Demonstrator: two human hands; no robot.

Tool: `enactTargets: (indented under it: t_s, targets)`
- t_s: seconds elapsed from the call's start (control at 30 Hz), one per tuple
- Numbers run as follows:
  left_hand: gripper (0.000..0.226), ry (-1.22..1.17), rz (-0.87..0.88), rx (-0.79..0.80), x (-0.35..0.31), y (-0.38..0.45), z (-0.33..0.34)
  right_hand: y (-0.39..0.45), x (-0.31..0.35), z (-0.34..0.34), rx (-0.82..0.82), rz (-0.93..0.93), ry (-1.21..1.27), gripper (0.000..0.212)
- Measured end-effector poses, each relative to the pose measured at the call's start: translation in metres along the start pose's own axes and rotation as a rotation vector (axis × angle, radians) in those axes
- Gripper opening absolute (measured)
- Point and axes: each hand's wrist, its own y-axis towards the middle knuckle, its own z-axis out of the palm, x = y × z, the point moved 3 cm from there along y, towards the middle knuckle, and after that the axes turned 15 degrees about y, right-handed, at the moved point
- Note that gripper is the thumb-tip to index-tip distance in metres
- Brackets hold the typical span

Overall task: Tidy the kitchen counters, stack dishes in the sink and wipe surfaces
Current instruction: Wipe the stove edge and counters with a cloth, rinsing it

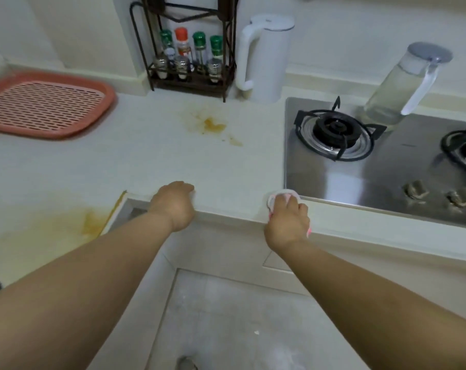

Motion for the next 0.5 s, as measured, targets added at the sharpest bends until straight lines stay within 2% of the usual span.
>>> enactTargets:
  t_s: [0.07, 0.17, 0.27, 0.33, 0.4, 0.5]
  targets:
    - [0.051, 0.001, -0.015, 0.007, 0.023, 0.008, -0.002, -0.002, 0.038, 0.016, 0.005, -0.121, -0.012, 0.055]
    - [0.058, -0.020, -0.038, 0.017, 0.046, 0.019, -0.004, 0.003, 0.104, 0.046, 0.155, -0.295, 0.059, 0.056]
    - [0.063, -0.047, -0.017, 0.023, 0.054, 0.032, -0.010, 0.022, 0.125, 0.059, 0.270, -0.367, 0.058, 0.042]
    - [0.064, -0.066, 0.027, 0.042, 0.057, 0.040, -0.012, 0.029, 0.096, 0.045, 0.208, -0.284, 0.001, 0.041]
    - [0.063, -0.074, 0.056, 0.074, 0.055, 0.044, -0.012, 0.034, 0.053, 0.020, 0.080, -0.057, -0.029, 0.045]
    - [0.062, -0.069, 0.072, 0.099, 0.062, 0.052, -0.011, 0.061, 0.046, 0.006, 0.046, 0.188, -0.019, 0.049]
